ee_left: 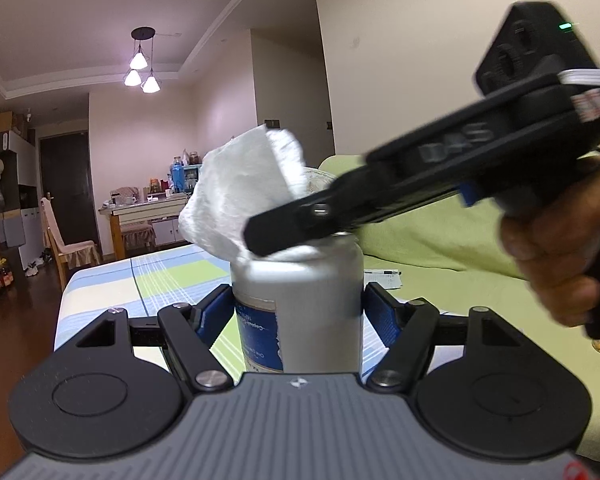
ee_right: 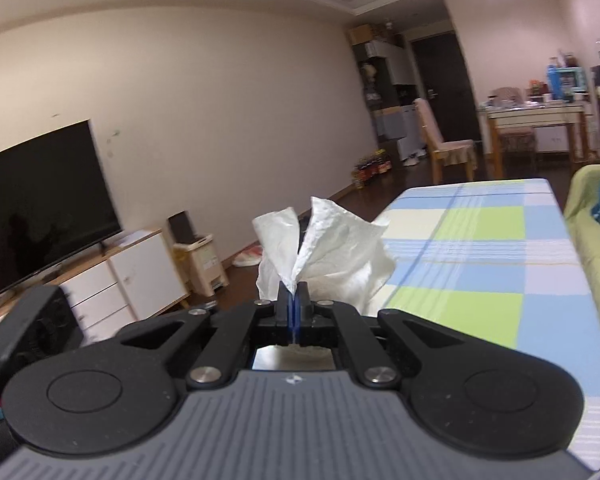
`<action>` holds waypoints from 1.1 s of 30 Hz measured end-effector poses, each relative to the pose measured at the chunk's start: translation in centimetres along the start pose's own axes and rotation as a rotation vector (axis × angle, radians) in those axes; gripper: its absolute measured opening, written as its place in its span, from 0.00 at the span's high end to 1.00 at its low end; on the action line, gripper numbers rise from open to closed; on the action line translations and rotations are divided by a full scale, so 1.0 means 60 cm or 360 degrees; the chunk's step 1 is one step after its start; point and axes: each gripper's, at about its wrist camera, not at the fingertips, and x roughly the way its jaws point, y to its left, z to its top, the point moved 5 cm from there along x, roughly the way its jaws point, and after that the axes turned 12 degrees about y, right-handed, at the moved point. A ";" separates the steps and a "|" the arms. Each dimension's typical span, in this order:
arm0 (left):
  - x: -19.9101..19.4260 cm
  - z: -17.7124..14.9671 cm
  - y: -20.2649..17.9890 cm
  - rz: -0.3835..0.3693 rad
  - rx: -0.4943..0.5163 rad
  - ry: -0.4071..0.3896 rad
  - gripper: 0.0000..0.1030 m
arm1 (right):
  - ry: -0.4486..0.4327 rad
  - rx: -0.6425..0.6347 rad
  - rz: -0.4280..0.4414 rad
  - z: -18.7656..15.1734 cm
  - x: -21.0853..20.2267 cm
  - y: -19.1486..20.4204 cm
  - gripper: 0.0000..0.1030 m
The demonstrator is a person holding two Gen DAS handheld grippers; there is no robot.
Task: Clean container
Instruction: 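Wipe the bottle cap with the tissue in the right gripper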
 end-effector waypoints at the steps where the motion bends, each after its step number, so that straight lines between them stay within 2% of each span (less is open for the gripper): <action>1: 0.002 0.002 0.002 -0.0004 -0.0009 0.0000 0.31 | -0.0009 0.0017 -0.0011 -0.001 -0.004 -0.005 1.00; 6: 0.012 0.014 0.003 -0.0018 -0.0009 -0.0012 0.31 | -0.0006 -0.0012 -0.0079 -0.022 -0.039 0.000 1.00; 14: 0.023 0.014 -0.005 0.0013 0.0030 -0.0015 0.31 | -0.0009 -0.0043 0.0024 -0.019 -0.016 0.025 1.00; 19: 0.020 0.007 0.004 0.0006 -0.0002 -0.0013 0.31 | -0.0090 -0.0044 -0.0096 -0.018 -0.015 -0.005 1.00; 24: 0.018 -0.006 0.014 -0.0006 -0.0001 -0.0023 0.31 | -0.0071 -0.0071 -0.0111 -0.039 -0.046 0.008 1.00; 28: 0.016 -0.022 0.021 0.0008 0.0022 -0.0029 0.31 | -0.0033 -0.0109 -0.0046 -0.041 -0.050 0.035 1.00; 33: 0.021 -0.030 0.020 0.0026 0.0029 -0.0027 0.31 | -0.0029 -0.0084 0.0007 -0.025 -0.025 0.034 1.00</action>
